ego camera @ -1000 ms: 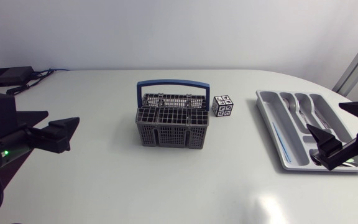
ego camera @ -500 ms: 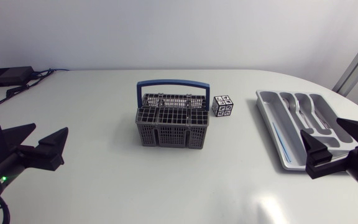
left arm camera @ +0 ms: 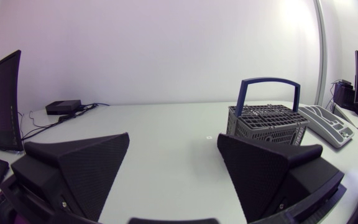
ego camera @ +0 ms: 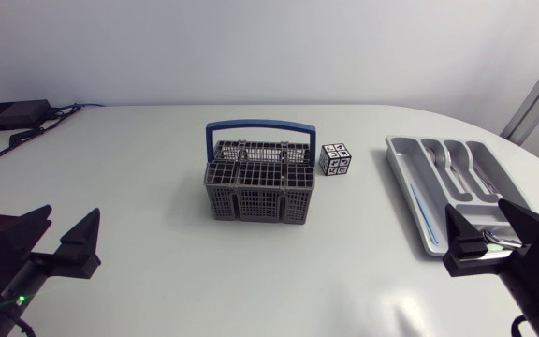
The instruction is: Transfer all utensils from the basket to the drawer tray.
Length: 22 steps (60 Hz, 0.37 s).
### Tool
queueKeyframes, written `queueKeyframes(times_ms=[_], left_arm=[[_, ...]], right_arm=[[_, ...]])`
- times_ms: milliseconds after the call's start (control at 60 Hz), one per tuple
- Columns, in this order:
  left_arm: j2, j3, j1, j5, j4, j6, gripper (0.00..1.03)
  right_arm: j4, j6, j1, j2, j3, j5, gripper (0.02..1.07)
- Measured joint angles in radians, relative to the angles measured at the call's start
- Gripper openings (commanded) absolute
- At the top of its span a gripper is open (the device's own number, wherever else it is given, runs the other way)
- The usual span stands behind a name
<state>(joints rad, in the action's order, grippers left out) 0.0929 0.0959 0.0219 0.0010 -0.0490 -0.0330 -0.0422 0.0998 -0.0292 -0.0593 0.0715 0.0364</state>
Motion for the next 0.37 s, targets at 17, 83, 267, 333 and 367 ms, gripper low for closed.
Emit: queueKeyframes(times_ms=[17,83,267,333,367], left_arm=[[-0.008,-0.007,-0.001,0.0,0.005,0.001,0.99],[-0.043,-0.038,-0.008,0.0,0.023,0.008,0.99],[-0.086,-0.052,-0.014,-0.002,0.048,0.011,0.99],[-0.087,-0.053,-0.014,-0.002,0.048,0.011,0.98],[-0.087,-0.053,-0.014,-0.002,0.048,0.011,0.98]], right_arm=[[0.004,-0.006,0.003,0.006,-0.006,-0.005,1.03],[0.022,-0.039,0.016,0.036,-0.035,-0.02,1.03],[0.024,-0.068,0.022,0.054,-0.051,-0.027,1.03],[0.024,-0.071,0.022,0.055,-0.051,-0.027,1.03],[0.024,-0.071,0.022,0.055,-0.051,-0.027,1.03]])
